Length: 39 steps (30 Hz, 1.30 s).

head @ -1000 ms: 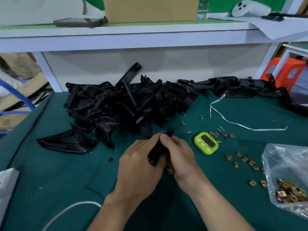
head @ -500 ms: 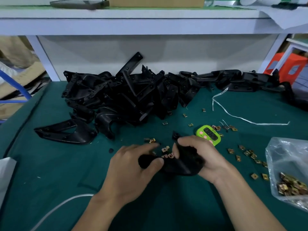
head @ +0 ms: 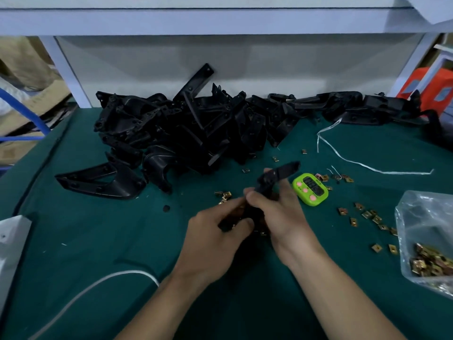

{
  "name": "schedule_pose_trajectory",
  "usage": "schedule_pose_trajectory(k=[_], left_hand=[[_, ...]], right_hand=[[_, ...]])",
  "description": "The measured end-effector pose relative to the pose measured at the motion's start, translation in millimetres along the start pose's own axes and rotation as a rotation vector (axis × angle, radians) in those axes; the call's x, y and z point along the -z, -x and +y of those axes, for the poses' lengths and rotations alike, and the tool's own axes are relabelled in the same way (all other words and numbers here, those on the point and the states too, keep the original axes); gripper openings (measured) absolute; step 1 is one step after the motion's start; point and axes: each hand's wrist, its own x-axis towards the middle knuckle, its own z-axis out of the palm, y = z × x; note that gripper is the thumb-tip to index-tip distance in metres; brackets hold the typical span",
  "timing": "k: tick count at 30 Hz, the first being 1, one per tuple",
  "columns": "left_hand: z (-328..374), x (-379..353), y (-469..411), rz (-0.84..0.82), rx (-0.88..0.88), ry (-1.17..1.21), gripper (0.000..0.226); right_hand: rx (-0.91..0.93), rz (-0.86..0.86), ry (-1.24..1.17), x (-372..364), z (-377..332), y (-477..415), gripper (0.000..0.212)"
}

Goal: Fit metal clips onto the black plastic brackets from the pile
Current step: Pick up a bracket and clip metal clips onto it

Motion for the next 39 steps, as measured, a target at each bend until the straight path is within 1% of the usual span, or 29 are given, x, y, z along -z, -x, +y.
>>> schedule_pose_trajectory(k=[1,2,4,5,7,9,10,11,13,17,21,23,25,26,28,31,34,37,39], left_hand=[[-1.8,-0.2,0.2,0.032,-0.003,-0.036,0.031],[-5.8,0.4,-0.8,0.1,-0.002,-0.096,0.027],[-15.0,5.5,-6.3,0.221,0.01,-0.284,0.025],[-19.0,8.0,-9.4,0.22,0.014,-0.374,0.026],[-27.8,9.7,-14.1,0.122,0.013,-0.487,0.026],[-33.2,7.5,-16.3,0.054,0.021,-0.511,0.026],[-34.7,6.1,-17.1,0.051,0.016,-0.511,0.025],[-35.1,5.2,-18.1,0.057,0.011,-0.504,0.024],[-35.4,5.9,-20.1,0.082,0.014,-0.472,0.02],[-37.7,12.6,-21.0,0.143,0.023,-0.424,0.021],[-35.9,15.2,-18.6,0.205,0.022,-0.298,0.021],[-33.5,14.9,-18.1,0.229,0.044,-0.196,0.024],[-31.2,13.6,-18.2,0.238,0.067,-0.091,0.028],[-30.5,12.8,-18.3,0.231,0.083,-0.036,0.028],[-30.3,11.7,-19.0,0.192,0.107,0.037,0.025],[-30.5,12.4,-19.6,0.116,0.104,0.086,0.028],[-28.5,15.1,-19.6,0.08,0.085,0.091,0.034],[-25.5,15.5,-19.4,0.054,0.069,0.106,0.027],[-22.5,15.4,-18.8,0.032,0.071,0.128,0.023]], right_hand=[[-0.001,0.032,0.023,3.0,-1.9,-1.7,0.037],[0.0,0.057,0.068,8.0,-4.0,-3.0,0.037],[0.044,0.114,0.275,22.2,-7.6,-6.1,0.038],[0.096,0.133,0.421,30.0,-9.1,-6.8,0.033],[0.232,0.169,0.687,43.5,-11.1,-6.6,0.021],[0.322,0.159,0.909,48.1,-10.6,-6.3,0.008],[0.329,0.13,1.025,47.1,-9.3,-6.7,0.006],[0.316,0.107,1.117,44.9,-7.1,-7.4,0.012],[0.271,0.074,1.208,41.0,-3.0,-7.4,0.024],[0.245,0.033,1.24,36.9,1.0,-5.2,0.023],[0.325,0.109,1.265,37.7,2.0,-6.1,0.023],[0.362,0.112,1.207,35.1,0.9,-4.5,0.018],[0.397,0.042,1.126,29.2,1.0,-1.0,0.008],[0.407,-0.011,1.088,25.1,1.9,1.3,0.003],[0.427,-0.097,1.012,17.0,2.8,7.5,0.007],[0.483,-0.169,0.936,11.1,1.0,13.8,0.004],[0.453,-0.147,0.915,11.4,0.2,11.8,0.002],[0.453,-0.102,0.859,11.9,5.3,10.0,0.009],[0.493,-0.07,0.888,12.5,9.7,8.6,0.008]])
